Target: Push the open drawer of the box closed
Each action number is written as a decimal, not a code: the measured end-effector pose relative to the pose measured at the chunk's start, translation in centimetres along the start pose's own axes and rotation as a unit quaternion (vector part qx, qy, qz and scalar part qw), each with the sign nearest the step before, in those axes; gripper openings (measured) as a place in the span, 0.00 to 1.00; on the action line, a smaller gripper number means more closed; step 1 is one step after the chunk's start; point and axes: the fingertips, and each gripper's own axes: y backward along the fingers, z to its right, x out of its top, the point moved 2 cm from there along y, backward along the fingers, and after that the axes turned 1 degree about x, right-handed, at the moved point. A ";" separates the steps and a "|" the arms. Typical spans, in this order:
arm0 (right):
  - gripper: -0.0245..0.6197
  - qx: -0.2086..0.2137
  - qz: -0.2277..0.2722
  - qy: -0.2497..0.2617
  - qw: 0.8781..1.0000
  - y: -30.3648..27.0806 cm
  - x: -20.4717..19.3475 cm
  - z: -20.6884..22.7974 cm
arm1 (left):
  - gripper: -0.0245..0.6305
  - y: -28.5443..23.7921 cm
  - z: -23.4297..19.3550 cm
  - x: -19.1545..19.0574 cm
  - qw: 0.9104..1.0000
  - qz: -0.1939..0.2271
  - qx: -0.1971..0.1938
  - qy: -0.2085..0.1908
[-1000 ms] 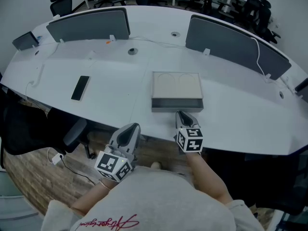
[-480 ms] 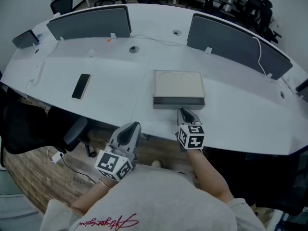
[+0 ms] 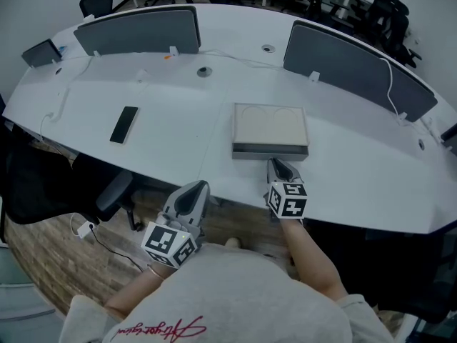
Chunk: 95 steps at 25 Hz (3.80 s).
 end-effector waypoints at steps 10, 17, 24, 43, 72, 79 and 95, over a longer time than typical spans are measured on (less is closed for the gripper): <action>0.10 -0.001 -0.002 -0.002 1.000 -0.1 0.0 0.1 | 0.07 0.7 -0.1 0.2 1.000 0.008 0.007 -0.004; 0.10 0.001 0.000 -0.009 1.000 -0.4 0.2 0.3 | 0.07 0.8 0.2 0.4 1.000 0.010 0.007 -0.008; 0.10 0.000 0.000 -0.004 1.000 -0.9 0.4 0.4 | 0.07 0.8 0.4 0.2 1.000 0.007 0.005 -0.007; 0.10 -0.008 0.001 -0.001 1.000 -1.9 1.0 0.8 | 0.07 1.2 -1.0 0.0 1.000 0.007 0.015 0.006; 0.10 0.004 0.001 0.017 1.000 -2.0 1.0 0.6 | 0.07 1.1 -0.4 0.0 1.000 0.010 0.017 0.001; 0.11 0.013 0.042 0.026 0.999 1.4 3.2 -0.3 | 0.07 0.8 1.4 0.3 1.000 0.012 -0.003 -0.013; 0.11 0.033 0.161 0.096 0.982 19.2 7.0 -6.0 | 0.07 1.5 10.8 -0.6 0.996 0.013 -0.082 -0.023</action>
